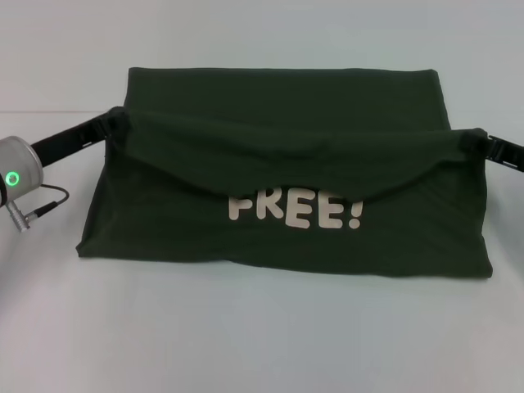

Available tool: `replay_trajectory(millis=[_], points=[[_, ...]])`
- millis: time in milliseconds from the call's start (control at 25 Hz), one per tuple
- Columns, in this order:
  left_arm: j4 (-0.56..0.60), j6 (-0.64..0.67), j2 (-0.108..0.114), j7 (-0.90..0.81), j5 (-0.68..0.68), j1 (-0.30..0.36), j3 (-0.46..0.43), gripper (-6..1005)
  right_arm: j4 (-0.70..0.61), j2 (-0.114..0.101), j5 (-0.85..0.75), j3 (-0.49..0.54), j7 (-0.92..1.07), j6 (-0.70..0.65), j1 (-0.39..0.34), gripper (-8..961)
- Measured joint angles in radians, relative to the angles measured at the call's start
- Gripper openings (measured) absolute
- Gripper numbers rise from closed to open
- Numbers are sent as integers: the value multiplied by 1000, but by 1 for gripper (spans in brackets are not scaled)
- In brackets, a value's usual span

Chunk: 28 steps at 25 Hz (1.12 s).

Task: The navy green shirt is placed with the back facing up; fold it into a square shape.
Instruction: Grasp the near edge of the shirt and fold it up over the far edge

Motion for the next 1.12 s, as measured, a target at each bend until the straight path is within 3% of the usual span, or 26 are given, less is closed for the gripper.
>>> replay_trajectory(millis=[320,840,1080,1120], points=[[-3,-36,-2,19,-24,-1,4,47,1,8,1,-7,0,10,12,82],[-17,-146,-43,114,-46,-17,6,49,12,13,1,-63,2,31,30,116],[-73,-229,-44,176,-123,-19,8,114,25,14,0,-94,9,67,31,132],[-78,-232,-44,183,-132,-18,8,125,27,14,0,-94,9,71,32,173]])
